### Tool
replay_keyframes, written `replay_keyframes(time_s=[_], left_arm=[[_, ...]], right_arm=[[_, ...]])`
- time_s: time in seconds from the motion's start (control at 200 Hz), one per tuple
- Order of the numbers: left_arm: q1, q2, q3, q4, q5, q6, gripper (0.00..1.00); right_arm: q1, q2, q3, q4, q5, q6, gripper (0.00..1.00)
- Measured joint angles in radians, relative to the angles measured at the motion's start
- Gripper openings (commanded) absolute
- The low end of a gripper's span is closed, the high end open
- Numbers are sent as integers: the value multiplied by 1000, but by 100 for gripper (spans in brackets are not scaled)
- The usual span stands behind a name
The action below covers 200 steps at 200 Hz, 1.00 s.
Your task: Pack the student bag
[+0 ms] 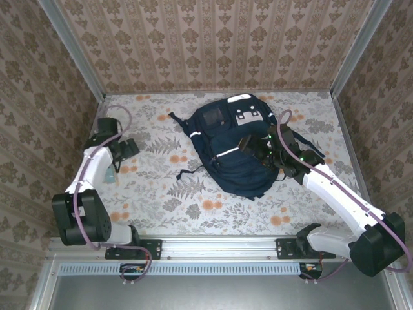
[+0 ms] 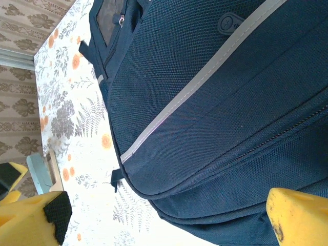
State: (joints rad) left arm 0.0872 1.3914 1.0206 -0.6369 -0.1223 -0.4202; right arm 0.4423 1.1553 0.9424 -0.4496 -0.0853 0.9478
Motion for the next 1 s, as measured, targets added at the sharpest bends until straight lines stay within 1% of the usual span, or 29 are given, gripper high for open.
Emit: replay_keyframes(time_s=[0.05,0.125,0.255,0.405,0.49,0.51,0.575,0.675,0.795,0.9,1.0], left_arm=[[40,12,3,-3,-17,-4,100],[74,50,19,-6,-35,-6,100],[108,150,62,3,-32,-5,100],[137,263,102,17,-19,14,95],[156,311,117,20,-5,25,89],[160,318,120,20,-1,31,86],[174,339,130,21,14,40,73],[183,351,138,24,34,54,55],[182,351,138,32,61,60,39],[169,351,138,41,78,67,33],[136,349,136,47,84,74,32]], right_arm=[[0,0,0,-3,0,-3,100],[0,2,1,-8,0,-5,100],[0,20,26,-47,0,-7,100],[1,23,37,-57,1,-3,99],[5,24,37,-56,3,3,99],[7,25,37,-55,3,5,99],[13,34,39,-56,3,10,99],[19,63,46,-55,2,18,99],[24,79,47,-55,2,20,98],[24,80,50,-55,2,20,98],[26,81,52,-55,2,16,98]])
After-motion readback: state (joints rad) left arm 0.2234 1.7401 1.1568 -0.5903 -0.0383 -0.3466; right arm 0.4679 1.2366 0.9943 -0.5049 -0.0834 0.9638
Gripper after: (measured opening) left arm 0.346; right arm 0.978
